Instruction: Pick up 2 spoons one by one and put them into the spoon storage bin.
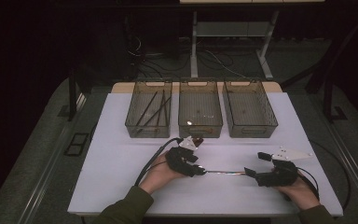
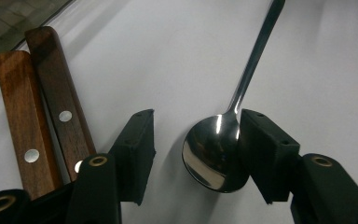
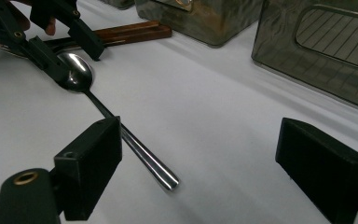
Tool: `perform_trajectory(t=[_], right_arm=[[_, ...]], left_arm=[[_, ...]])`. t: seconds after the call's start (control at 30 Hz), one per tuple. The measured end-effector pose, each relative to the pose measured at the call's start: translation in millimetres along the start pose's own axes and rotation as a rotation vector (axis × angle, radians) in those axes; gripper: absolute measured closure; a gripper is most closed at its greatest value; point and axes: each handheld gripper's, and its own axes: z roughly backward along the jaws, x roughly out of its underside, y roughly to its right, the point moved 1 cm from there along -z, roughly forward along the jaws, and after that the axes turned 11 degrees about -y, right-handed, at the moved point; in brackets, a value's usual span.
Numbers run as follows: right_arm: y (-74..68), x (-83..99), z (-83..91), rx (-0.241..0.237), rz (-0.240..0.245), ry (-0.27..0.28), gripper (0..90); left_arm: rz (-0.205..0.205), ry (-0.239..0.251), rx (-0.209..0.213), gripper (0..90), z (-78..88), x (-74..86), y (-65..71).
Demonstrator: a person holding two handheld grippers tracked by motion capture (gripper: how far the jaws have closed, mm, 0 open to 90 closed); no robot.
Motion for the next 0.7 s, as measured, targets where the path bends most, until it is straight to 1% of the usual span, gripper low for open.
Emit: perform_trajectory(t=[0.03, 0.27, 0.3, 0.33, 0.4, 0.47, 0.5, 0.53, 0.6, 0.63, 0.7], right_arm=[[0.0, 0.0, 0.0, -0.001, 0.0, -0.001, 13.7], [0.0, 0.0, 0.4, 0.001, 0.0, 0.001, 13.8], [0.1, 0.0, 0.6, 0.001, 0.0, 0.002, 13.8], [0.3, 0.0, 0.6, 0.001, 0.002, 0.004, 13.8], [0.6, 0.1, 0.8, 0.002, 0.002, 0.004, 13.8], [0.5, 0.0, 1.1, 0.004, -0.001, 0.005, 13.8], [0.6, 0.0, 1.3, 0.005, -0.001, 0.007, 13.8], [0.6, 0.0, 1.6, 0.006, -0.002, 0.008, 13.8], [1.1, -0.1, 2.0, 0.01, -0.003, 0.011, 13.8], [1.3, -0.1, 2.2, 0.009, -0.005, 0.01, 13.8], [1.4, 0.0, 2.4, 0.011, -0.005, 0.01, 13.8]], left_arm=[[0.007, 0.004, 0.001, 47.1, 0.0, -0.2, 1.3], [-0.043, -0.028, -0.032, 49.8, -0.1, -0.5, 4.6], [-0.034, -0.023, -0.033, 49.8, -0.8, -0.5, 6.0], [-0.04, -0.025, -0.034, 49.7, -0.8, -0.5, 6.5], [-0.061, -0.035, -0.036, 49.7, -0.5, -0.6, 7.1], [-0.068, -0.038, -0.035, 50.6, -0.5, -0.6, 8.6], [-0.086, -0.047, -0.039, 51.6, -0.1, -0.8, 8.8], [-0.08, -0.039, -0.038, 52.4, -0.9, -0.7, 10.6], [-0.115, -0.056, -0.042, 53.2, -0.1, -0.8, 10.4], [-0.112, -0.053, -0.04, 53.4, -0.3, -0.4, 11.5], [-0.123, -0.061, -0.035, 55.1, 0.3, -0.5, 11.6]])
